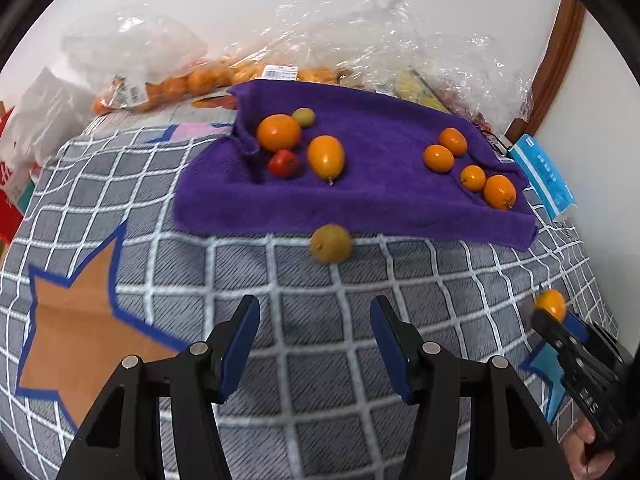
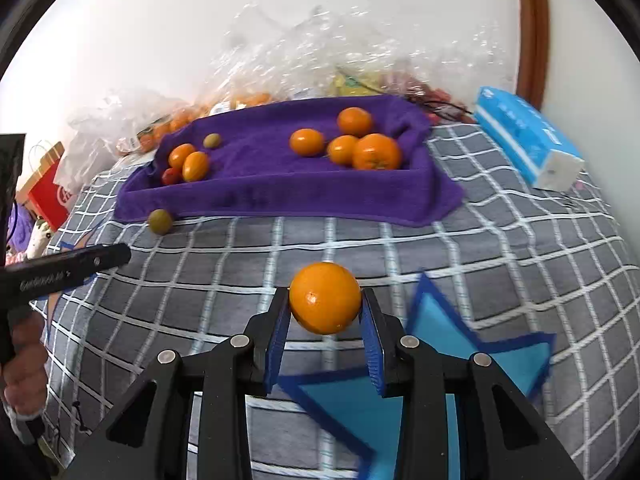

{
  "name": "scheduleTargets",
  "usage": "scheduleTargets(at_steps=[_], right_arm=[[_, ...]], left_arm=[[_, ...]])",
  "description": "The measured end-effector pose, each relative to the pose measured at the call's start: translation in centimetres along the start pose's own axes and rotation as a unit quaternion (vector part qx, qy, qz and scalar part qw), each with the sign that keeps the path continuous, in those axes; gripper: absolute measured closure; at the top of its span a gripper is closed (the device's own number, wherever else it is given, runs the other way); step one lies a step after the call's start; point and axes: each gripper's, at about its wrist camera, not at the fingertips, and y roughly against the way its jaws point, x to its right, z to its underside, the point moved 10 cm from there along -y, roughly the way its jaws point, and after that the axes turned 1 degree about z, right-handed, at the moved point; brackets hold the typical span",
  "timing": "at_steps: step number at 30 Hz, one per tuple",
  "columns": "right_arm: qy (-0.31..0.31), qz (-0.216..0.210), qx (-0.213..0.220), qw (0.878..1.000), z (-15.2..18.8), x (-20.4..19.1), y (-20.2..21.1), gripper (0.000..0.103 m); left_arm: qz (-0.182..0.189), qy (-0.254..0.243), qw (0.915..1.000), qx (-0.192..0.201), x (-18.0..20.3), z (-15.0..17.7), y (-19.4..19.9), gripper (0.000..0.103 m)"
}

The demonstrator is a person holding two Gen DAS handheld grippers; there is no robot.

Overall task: Organize fruits
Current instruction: 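Move the left gripper toward the yellow-green fruit while the right holds its orange, then grasp the yellow-green fruit with the left gripper while the right holds its orange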

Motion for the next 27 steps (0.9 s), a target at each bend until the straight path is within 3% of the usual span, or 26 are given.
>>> scheduleTargets(at_steps=[6, 16, 19, 21, 27], right_arm=[[-0.013, 0.002, -0.003, 1.0, 0.4, 1.9, -0.1, 0.068], [-0.013, -0.005, -0.029, 0.999, 1.2, 2.4, -1.9, 0.068], [-0.009, -0.007, -0.03, 0.999, 1.0, 2.2, -2.1, 0.068], [-0.005, -0.005, -0.029, 1.0, 0.9, 2.2, -2.3, 0.068], [0.004, -0.004, -0.025, 1.0, 0.7, 1.9, -2.0, 0.069]], left_arm=[[-0.006, -0.001, 1.0, -0.007, 1.0, -1.0, -1.9, 0.049], [-0.018, 0.013, 0.9997, -0.012, 0.8, -2.1, -4.3, 0.061], [-0.021, 0.013, 0.9996, -0.011, 0.7, -2.4, -4.6, 0.067], [-0.022, 0.016, 0.9996, -0.01, 0.6, -2.5, -4.7, 0.076], [-0.006, 0.016, 0.9998, -0.011, 0.9, -2.6, -4.4, 0.077]])
